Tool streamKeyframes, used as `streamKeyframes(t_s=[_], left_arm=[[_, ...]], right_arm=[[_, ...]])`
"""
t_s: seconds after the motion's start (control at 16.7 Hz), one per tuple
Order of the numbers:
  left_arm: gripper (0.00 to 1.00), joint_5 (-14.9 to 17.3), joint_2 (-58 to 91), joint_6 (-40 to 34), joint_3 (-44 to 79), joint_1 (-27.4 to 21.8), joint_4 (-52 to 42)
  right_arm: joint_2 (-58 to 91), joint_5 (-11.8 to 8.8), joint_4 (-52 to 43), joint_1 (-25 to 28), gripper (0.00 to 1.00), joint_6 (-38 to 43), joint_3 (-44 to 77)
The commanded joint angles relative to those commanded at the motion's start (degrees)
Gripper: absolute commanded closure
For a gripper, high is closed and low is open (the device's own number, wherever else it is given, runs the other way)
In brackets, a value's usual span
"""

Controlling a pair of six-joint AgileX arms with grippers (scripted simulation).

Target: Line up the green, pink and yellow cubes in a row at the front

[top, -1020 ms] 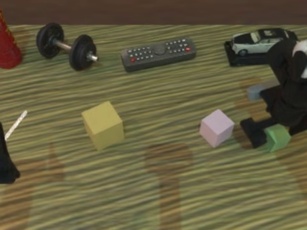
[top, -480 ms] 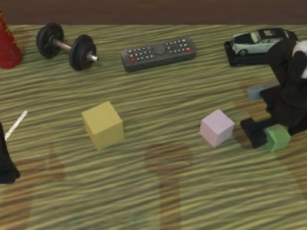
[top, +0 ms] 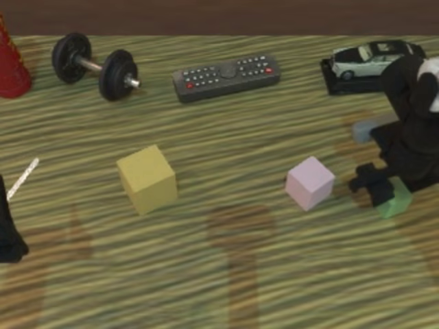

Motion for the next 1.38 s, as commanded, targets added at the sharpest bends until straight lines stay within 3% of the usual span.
streamKeyframes(t_s=[0.54, 1.02, 1.38], left_arm=[[0.00, 0.00, 0.00, 0.00, 0.00, 0.00, 0.00], [0.00, 0.00, 0.00, 0.00, 0.00, 0.00, 0.00], [0.00, 0.00, 0.00, 0.00, 0.00, 0.00, 0.00]], right_arm=[[-2.30, -0.31, -1.17, -0.06, 1.00, 0.23, 0.92], [-8.49, -0.37, -14.60, 0.39, 1.00, 0.10, 7.94], [-8.67, -0.36, -14.91, 0.70, 1.00, 0.95, 7.99]])
